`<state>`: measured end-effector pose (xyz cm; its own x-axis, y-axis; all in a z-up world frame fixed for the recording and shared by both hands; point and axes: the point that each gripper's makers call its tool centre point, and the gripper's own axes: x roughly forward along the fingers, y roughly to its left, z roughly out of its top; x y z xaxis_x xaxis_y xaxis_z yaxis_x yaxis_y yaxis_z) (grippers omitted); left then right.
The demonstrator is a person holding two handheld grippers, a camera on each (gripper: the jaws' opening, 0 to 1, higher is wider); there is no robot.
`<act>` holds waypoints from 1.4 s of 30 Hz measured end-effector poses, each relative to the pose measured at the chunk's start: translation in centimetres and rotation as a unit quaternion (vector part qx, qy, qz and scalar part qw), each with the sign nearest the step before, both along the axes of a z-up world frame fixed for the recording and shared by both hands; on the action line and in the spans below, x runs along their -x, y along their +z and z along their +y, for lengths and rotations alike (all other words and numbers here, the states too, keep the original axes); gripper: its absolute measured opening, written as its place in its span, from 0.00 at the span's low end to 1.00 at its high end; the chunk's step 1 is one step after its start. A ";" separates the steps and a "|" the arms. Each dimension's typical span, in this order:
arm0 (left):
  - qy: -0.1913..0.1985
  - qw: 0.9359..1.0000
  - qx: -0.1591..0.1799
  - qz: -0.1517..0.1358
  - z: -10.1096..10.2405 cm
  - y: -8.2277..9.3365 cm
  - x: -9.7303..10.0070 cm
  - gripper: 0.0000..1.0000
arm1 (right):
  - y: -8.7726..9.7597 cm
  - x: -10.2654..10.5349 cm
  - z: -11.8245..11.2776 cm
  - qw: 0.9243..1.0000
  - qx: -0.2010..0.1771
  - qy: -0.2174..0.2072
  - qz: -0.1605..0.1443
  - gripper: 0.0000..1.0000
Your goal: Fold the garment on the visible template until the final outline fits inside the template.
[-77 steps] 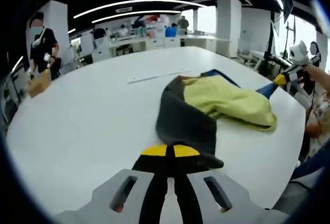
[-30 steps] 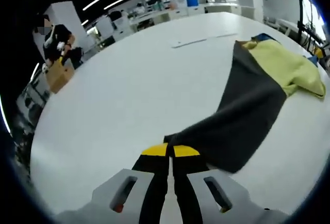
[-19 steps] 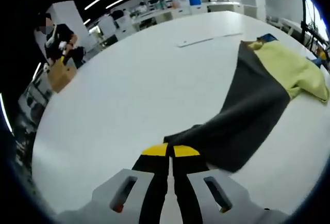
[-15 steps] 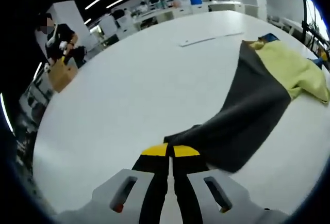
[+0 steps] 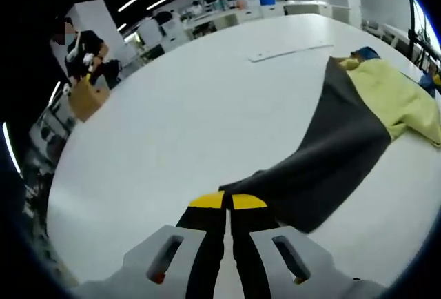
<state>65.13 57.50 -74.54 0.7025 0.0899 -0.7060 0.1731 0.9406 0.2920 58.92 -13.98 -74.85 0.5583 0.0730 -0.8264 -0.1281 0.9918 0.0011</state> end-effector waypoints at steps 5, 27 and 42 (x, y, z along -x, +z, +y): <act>0.005 1.000 -0.001 0.000 0.6 0.0 0.0 0.00 | -0.3 -0.1 -1.8 1.000 0.012 -0.014 0.006 0.00; -0.009 0.999 0.029 -0.018 -1.1 1.4 1.1 0.06 | 0.7 -0.6 -1.6 0.999 0.004 0.012 -0.033 0.07; -0.055 0.993 0.092 -0.053 -4.7 3.4 2.9 0.54 | 4.1 0.3 5.9 0.990 -0.045 0.113 -0.071 0.64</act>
